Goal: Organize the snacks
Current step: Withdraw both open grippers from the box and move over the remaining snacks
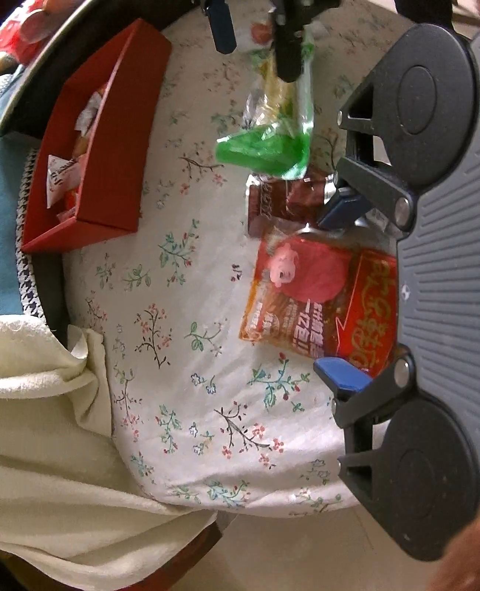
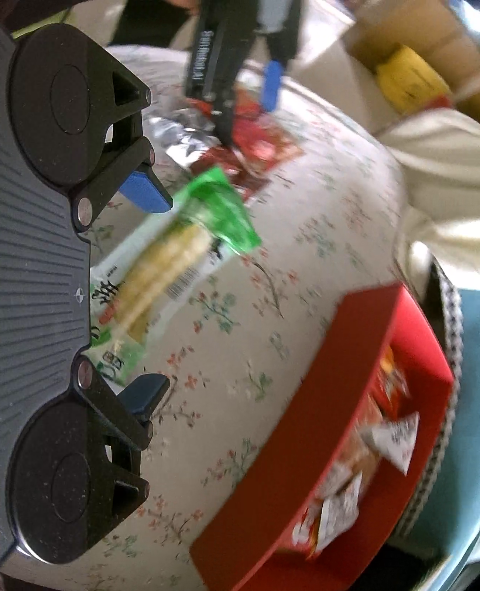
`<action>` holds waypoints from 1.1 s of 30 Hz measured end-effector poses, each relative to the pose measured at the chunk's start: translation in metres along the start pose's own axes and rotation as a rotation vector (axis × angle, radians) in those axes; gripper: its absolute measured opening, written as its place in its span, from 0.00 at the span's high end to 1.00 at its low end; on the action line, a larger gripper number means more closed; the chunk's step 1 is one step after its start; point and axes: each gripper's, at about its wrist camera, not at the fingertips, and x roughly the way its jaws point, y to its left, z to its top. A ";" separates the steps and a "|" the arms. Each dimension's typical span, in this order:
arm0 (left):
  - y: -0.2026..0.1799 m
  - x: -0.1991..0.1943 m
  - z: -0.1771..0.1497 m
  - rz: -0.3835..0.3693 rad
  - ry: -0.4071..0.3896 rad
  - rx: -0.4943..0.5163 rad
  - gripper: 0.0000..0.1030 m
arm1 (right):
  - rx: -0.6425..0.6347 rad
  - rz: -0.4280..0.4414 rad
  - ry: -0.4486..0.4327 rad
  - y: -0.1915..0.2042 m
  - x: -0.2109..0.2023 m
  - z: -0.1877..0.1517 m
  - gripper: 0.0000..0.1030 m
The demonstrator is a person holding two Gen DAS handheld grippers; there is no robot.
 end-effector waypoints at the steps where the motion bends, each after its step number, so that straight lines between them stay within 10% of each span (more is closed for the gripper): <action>1: 0.000 0.000 -0.001 0.000 -0.010 0.003 0.35 | -0.025 -0.004 0.008 0.004 0.003 0.000 0.06; 12: 0.016 -0.016 -0.005 -0.087 -0.075 -0.025 0.72 | -0.138 -0.010 0.044 0.021 0.032 0.013 0.02; 24: 0.035 0.001 -0.010 -0.054 -0.008 -0.058 0.26 | -0.214 -0.031 -0.002 0.028 0.040 0.008 0.00; 30: 0.018 0.004 -0.010 0.018 -0.038 0.025 0.33 | -0.177 -0.054 -0.006 0.028 0.033 0.005 0.02; 33: 0.022 0.001 -0.007 0.005 -0.042 -0.014 0.41 | -0.161 -0.057 -0.013 0.028 0.024 0.003 0.22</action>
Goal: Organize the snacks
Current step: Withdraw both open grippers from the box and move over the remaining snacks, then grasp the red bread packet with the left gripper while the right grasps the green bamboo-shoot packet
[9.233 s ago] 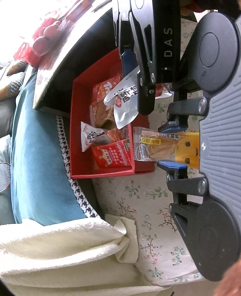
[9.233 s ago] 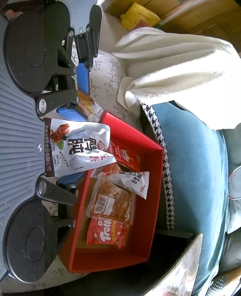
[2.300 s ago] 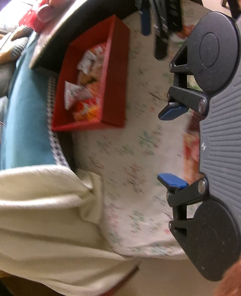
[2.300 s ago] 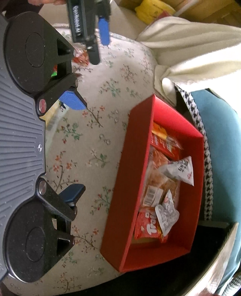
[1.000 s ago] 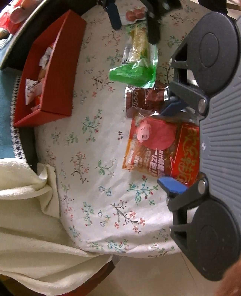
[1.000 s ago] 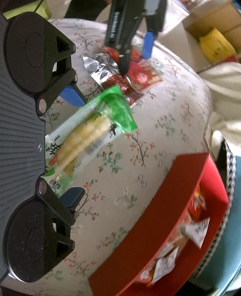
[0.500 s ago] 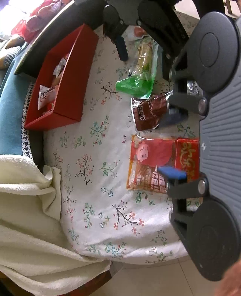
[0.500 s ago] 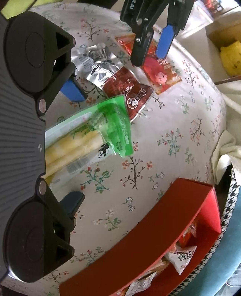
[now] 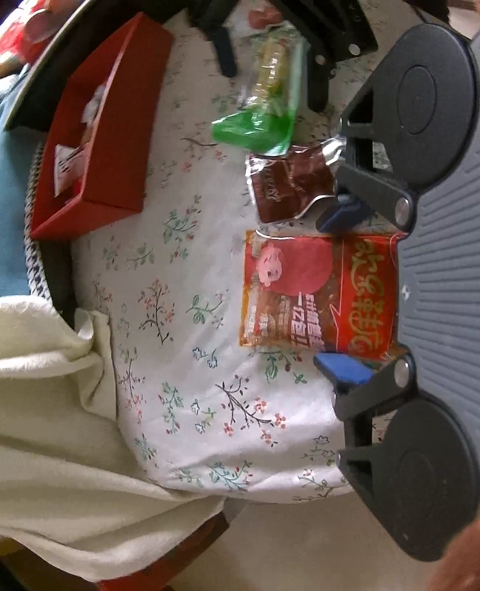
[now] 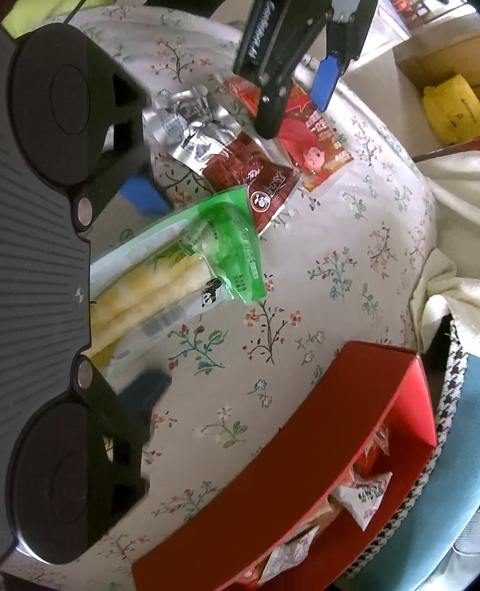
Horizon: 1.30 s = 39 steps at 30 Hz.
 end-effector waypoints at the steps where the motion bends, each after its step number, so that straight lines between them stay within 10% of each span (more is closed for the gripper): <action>1: 0.001 0.000 0.001 -0.001 0.002 -0.008 0.41 | 0.021 0.007 -0.002 -0.003 -0.004 0.000 0.31; 21: 0.008 -0.019 0.012 -0.050 -0.069 -0.087 0.42 | 0.272 0.052 -0.068 -0.037 -0.032 -0.001 0.71; 26: 0.005 -0.017 0.013 -0.049 -0.064 -0.079 0.42 | 0.270 0.052 -0.056 -0.037 -0.020 -0.003 0.63; 30: 0.006 -0.016 0.014 -0.052 -0.059 -0.087 0.42 | 0.245 -0.009 -0.071 -0.036 -0.025 -0.001 0.12; 39: 0.006 -0.011 0.015 -0.081 -0.039 -0.095 0.42 | 0.235 -0.071 0.005 -0.034 0.001 -0.005 0.24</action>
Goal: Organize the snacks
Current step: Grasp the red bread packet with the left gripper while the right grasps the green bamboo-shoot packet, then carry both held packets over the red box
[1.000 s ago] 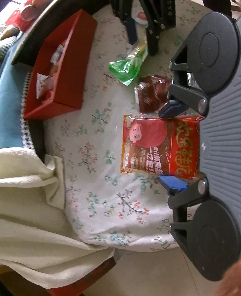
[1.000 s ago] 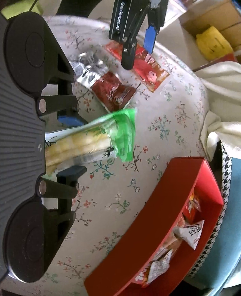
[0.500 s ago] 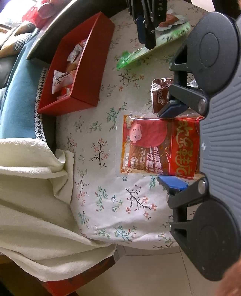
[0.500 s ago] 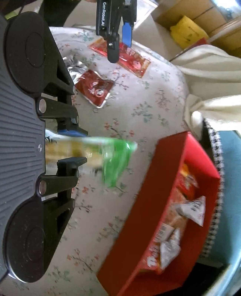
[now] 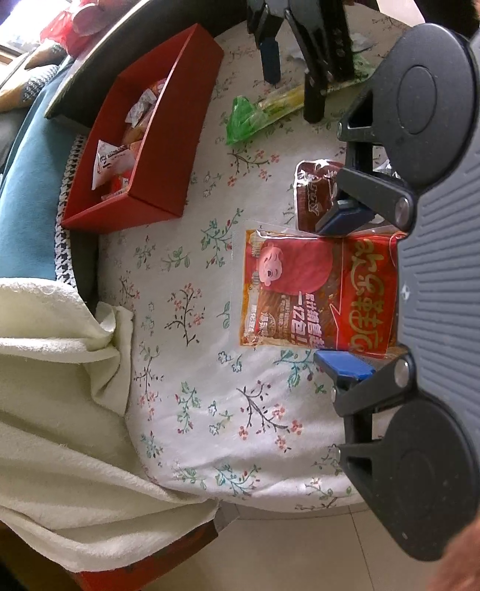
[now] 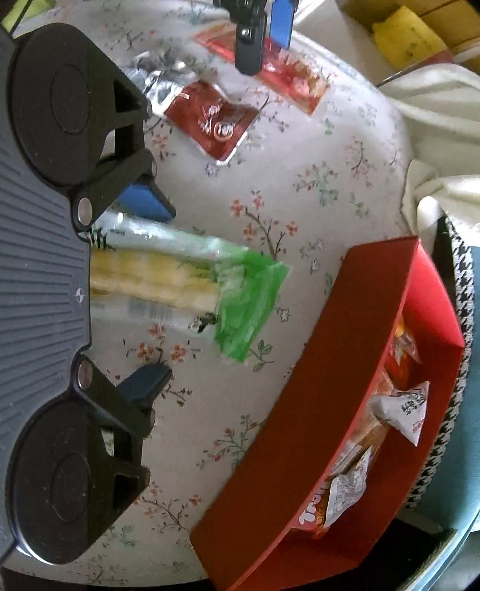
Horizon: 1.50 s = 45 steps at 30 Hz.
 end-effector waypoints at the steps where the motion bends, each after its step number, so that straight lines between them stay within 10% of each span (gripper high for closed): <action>1: -0.001 -0.001 0.000 -0.004 -0.003 0.002 0.42 | 0.001 0.003 -0.007 0.001 -0.002 -0.001 0.36; 4: -0.002 -0.004 0.002 -0.018 -0.011 -0.002 0.42 | 0.062 0.058 -0.007 -0.008 -0.010 0.001 0.55; 45: -0.094 -0.023 0.082 -0.112 -0.198 0.092 0.42 | 0.270 0.081 -0.287 -0.065 -0.082 0.042 0.55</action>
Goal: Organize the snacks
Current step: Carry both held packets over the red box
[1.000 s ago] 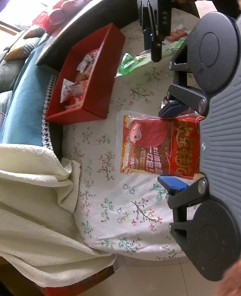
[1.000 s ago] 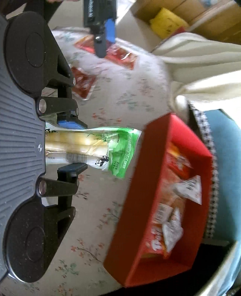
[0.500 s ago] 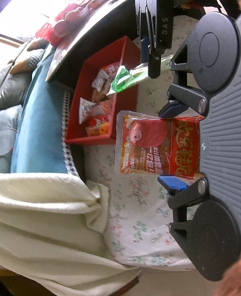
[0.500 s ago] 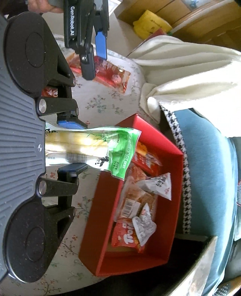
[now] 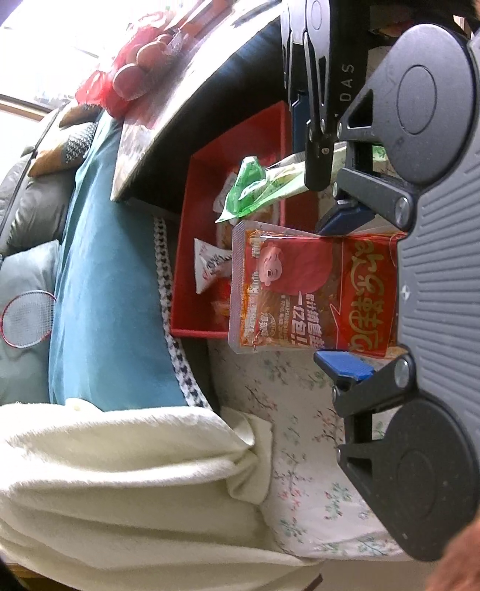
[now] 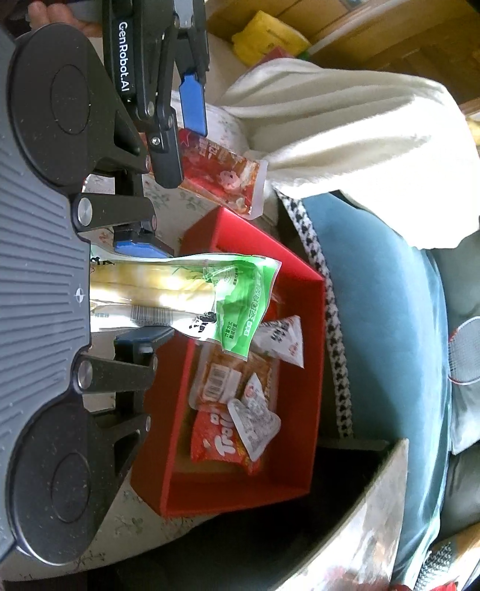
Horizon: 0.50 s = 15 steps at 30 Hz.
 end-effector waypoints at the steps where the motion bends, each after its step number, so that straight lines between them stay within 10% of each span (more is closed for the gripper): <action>1: -0.002 0.001 0.002 0.000 -0.004 0.004 0.42 | 0.001 -0.005 -0.005 -0.001 -0.001 0.001 0.55; 15: -0.015 0.022 0.041 0.002 -0.041 0.007 0.42 | 0.034 -0.041 -0.066 -0.017 -0.001 0.032 0.55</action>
